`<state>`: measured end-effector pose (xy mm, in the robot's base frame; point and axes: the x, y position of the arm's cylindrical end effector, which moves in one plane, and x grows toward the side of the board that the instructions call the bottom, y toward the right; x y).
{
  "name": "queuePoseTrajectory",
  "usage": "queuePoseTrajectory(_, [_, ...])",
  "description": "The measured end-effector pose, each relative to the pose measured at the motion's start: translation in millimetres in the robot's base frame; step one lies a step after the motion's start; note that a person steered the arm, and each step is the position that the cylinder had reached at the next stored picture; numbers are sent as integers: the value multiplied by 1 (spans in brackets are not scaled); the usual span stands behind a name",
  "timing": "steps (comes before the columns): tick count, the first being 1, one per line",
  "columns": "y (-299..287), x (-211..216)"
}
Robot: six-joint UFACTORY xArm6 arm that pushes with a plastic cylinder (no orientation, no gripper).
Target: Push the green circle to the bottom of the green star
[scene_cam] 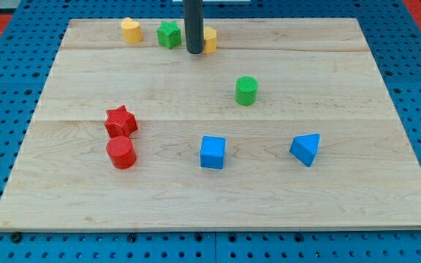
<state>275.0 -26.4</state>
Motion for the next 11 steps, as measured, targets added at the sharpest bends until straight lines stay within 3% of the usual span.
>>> queuePoseTrajectory(1, [11, 16])
queuePoseTrajectory(3, [130, 61])
queuePoseTrajectory(4, [139, 121])
queuePoseTrajectory(5, [64, 115])
queuePoseTrajectory(6, [-4, 83])
queuePoseTrajectory(9, [-24, 67])
queuePoseTrajectory(11, [-7, 87])
